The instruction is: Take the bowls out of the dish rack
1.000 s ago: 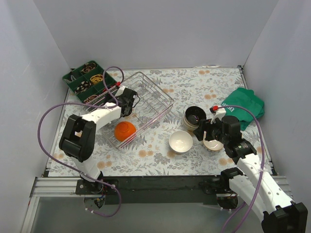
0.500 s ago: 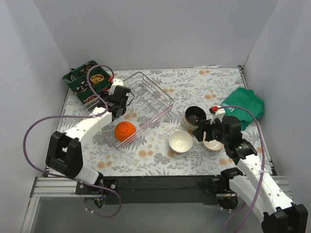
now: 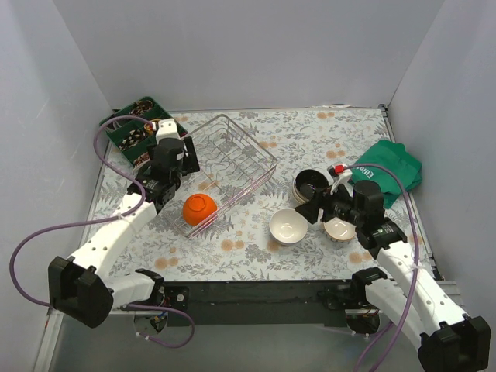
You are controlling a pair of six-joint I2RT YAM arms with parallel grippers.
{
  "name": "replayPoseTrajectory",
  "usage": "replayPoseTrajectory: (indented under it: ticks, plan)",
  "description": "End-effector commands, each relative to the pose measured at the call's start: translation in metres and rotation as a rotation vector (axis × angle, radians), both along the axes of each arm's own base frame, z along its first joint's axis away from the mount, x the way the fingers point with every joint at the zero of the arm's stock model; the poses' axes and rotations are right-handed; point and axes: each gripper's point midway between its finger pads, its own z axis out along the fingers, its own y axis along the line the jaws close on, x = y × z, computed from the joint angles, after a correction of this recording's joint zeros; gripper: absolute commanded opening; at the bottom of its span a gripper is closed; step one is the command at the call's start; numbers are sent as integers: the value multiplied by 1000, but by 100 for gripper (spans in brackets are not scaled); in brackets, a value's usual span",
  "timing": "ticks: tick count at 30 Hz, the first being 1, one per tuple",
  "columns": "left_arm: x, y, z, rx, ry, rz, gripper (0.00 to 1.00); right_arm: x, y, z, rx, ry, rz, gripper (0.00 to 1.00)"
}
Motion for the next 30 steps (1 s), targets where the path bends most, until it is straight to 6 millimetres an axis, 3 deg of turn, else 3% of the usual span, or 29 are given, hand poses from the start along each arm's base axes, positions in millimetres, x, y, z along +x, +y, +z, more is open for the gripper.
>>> replayPoseTrajectory:
  ticks: [1, 4, 12, 18, 22, 30]
  plan:
    - [-3, -33, 44, -224, -145, -128, 13, 8, 34, 65, 141, -160, 118, 72]
    - [-10, -59, 55, -347, -164, -241, 13, 8, 57, 79, 171, -197, 180, 72]
    - [-34, -114, 58, -617, -106, -480, 13, 12, 124, 113, 158, -340, 329, 72]
    - [-46, -131, 61, -726, -85, -571, 13, 17, 164, 123, 170, -410, 411, 72]
    - [-48, -135, 57, -761, -61, -576, 13, 17, 189, 117, 158, -425, 459, 72]
    - [-54, -140, 56, -832, -37, -600, 14, 24, 220, 106, 142, -432, 485, 72]
